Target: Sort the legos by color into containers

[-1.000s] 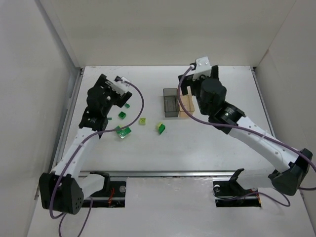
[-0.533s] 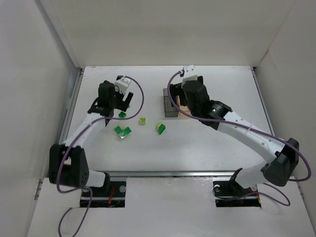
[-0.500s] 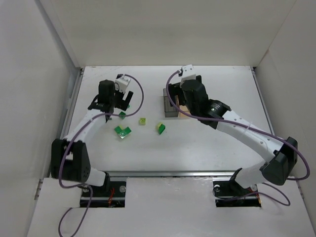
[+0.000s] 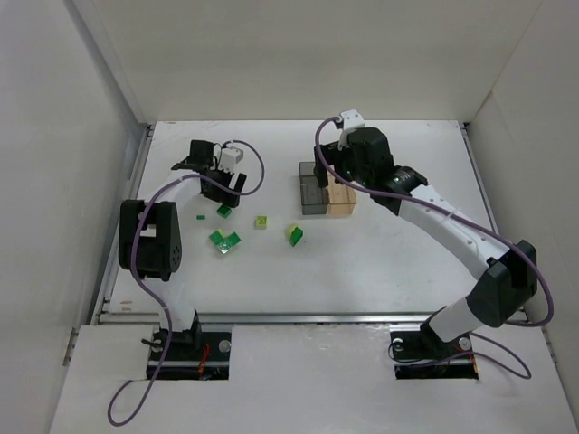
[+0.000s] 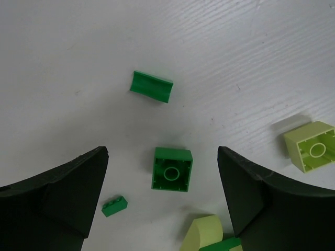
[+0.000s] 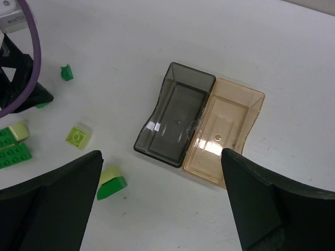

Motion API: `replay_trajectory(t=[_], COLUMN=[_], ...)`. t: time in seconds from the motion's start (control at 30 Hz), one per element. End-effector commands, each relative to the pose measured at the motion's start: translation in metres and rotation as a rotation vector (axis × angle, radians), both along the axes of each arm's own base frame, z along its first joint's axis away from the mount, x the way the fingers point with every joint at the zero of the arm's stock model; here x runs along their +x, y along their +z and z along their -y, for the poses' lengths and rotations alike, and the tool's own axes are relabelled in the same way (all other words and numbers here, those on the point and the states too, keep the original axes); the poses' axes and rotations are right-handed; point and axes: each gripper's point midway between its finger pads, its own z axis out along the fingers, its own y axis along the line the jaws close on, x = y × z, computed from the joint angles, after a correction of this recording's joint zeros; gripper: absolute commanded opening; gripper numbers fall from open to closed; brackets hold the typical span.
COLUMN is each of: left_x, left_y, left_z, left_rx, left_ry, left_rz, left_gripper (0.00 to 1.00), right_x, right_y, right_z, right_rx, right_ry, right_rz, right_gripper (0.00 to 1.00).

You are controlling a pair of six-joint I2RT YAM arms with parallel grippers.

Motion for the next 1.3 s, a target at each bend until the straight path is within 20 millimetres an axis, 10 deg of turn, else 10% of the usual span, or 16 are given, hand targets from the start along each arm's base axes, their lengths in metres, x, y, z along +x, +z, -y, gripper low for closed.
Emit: replay_trajectory(t=[0.0,0.3,0.37,0.4,0.47,0.73,0.8,1.03,1.07,1.27], left_x=[-0.014,-0.005,-0.005,-0.002,-0.009,0.034,0.028,-0.014,-0.018,-0.015], left_y=[0.01,-0.032,-0.029,-0.027,-0.024,0.096,0.097,0.037,0.032,0.026], left_z=[0.009,-0.01,-0.008,-0.008,-0.005,0.051,0.051,-0.022,-0.029,-0.038], left_rx=[-0.014,0.073,0.066,0.07,0.065,-0.02,0.005,0.209,0.235,0.344], left_ry=[-0.087,-0.059,-0.063,-0.072,-0.069,-0.129,-0.146,-0.383,-0.441,-0.745], left_rz=[0.003,-0.11,-0.113,-0.101,-0.135,0.112,0.079,-0.044,-0.059,-0.105], left_gripper=[0.81,0.47,0.33,0.07,0.0,0.0,0.0,0.67,0.94,0.97], right_x=[-0.001,0.013,0.013,0.014,0.016,0.027,0.028,0.021,0.018,0.018], right_y=[0.015,0.01,0.013,0.013,0.013,-0.002,-0.002,-0.018,-0.023,-0.038], right_z=[-0.013,-0.011,-0.01,-0.009,-0.005,0.019,0.02,0.011,0.011,-0.001], right_rx=[0.056,0.043,0.043,0.04,0.04,0.077,0.086,0.075,0.067,0.058], right_ry=[0.058,0.038,0.038,0.028,0.019,-0.05,-0.043,0.032,0.048,0.111], right_rz=[0.003,-0.017,-0.016,-0.013,-0.013,-0.067,-0.073,-0.106,-0.114,-0.163], right_gripper=[1.0,1.0,1.0,1.0,1.0,1.0,1.0,1.0,1.0,1.0])
